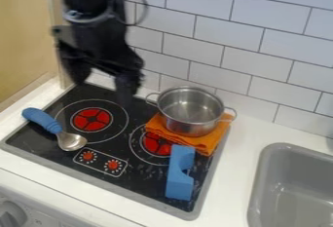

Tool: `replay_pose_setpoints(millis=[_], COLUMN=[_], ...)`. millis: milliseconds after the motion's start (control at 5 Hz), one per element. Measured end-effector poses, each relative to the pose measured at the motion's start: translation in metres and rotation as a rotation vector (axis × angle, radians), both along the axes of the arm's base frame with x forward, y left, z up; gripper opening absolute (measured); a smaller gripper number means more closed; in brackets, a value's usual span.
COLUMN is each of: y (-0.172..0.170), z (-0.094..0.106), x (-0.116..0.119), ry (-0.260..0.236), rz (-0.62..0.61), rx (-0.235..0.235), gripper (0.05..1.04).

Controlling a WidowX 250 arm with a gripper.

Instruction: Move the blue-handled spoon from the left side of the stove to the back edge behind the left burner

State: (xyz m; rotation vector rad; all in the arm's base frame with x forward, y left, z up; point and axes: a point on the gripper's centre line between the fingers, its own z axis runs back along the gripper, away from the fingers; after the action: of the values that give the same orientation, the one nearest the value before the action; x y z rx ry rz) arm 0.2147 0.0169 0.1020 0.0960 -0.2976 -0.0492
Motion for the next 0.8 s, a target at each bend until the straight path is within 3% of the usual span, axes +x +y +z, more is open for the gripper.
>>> replay_pose_setpoints(millis=[200, 600, 800], y=[0.023, 0.065, 0.080], z=[0.001, -0.008, -0.019], x=[-0.012, -0.026, -0.030], ry=[0.002, -0.003, 0.011], rz=[0.208, 0.475, 0.671], rx=[-0.012, -0.037, -0.069], gripper=[0.999, 0.999, 0.999])
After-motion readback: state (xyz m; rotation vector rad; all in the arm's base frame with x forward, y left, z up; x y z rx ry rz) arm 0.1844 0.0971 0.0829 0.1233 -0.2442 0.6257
